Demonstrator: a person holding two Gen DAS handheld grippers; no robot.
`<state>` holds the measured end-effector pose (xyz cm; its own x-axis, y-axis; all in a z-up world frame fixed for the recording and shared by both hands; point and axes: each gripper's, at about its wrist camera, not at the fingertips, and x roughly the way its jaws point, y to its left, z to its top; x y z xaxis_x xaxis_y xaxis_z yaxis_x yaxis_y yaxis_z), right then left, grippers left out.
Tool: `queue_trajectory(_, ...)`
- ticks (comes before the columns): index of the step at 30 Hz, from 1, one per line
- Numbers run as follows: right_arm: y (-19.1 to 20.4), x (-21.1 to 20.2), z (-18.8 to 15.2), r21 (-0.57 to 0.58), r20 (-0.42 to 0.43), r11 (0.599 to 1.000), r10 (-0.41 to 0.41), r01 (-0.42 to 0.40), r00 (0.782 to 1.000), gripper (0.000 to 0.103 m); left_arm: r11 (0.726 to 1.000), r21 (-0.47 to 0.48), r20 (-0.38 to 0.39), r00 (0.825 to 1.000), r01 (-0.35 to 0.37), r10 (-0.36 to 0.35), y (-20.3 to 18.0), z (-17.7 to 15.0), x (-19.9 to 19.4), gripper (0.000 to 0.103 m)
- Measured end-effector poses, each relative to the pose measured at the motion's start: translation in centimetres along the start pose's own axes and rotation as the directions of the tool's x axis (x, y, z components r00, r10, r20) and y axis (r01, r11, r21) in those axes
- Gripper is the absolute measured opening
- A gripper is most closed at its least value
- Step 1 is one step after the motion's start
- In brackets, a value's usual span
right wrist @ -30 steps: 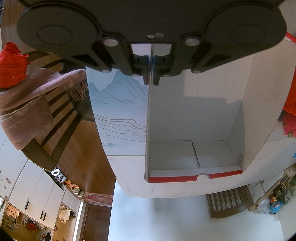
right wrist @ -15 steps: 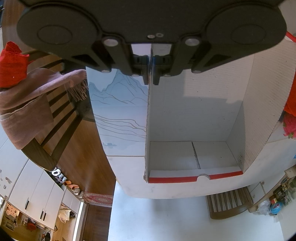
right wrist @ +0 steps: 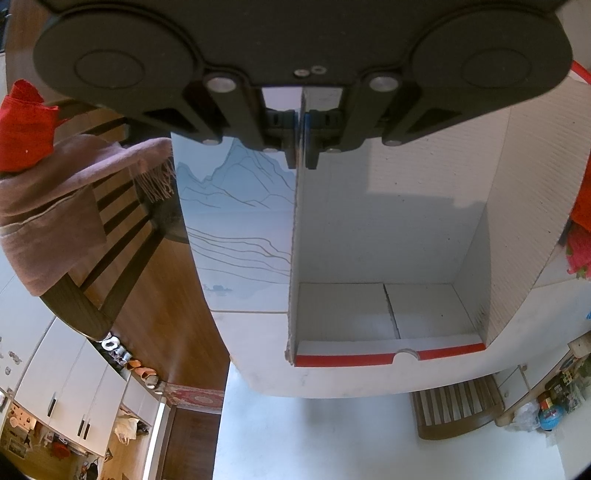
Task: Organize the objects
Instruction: 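Lift the red cloth with the left gripper and carry it over the box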
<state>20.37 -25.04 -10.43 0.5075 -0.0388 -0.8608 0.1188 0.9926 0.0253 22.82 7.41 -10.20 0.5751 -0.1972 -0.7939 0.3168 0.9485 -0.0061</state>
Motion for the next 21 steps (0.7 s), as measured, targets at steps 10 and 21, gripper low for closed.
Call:
queue_trajectory(10,0.0,0.1,0.1,-0.004,-0.003,1.0,0.004,-0.004,1.0,0.003,0.981,0.013,0.133,0.972,0.191,-0.191,-1.4,5.3,-7.8,0.002)
queue_trajectory(21,0.2,0.3,0.2,-0.018,-0.008,1.0,0.002,-0.002,1.0,0.003,0.941,0.138,0.249,0.909,0.308,-0.334,-5.3,13.3,-12.2,0.002)
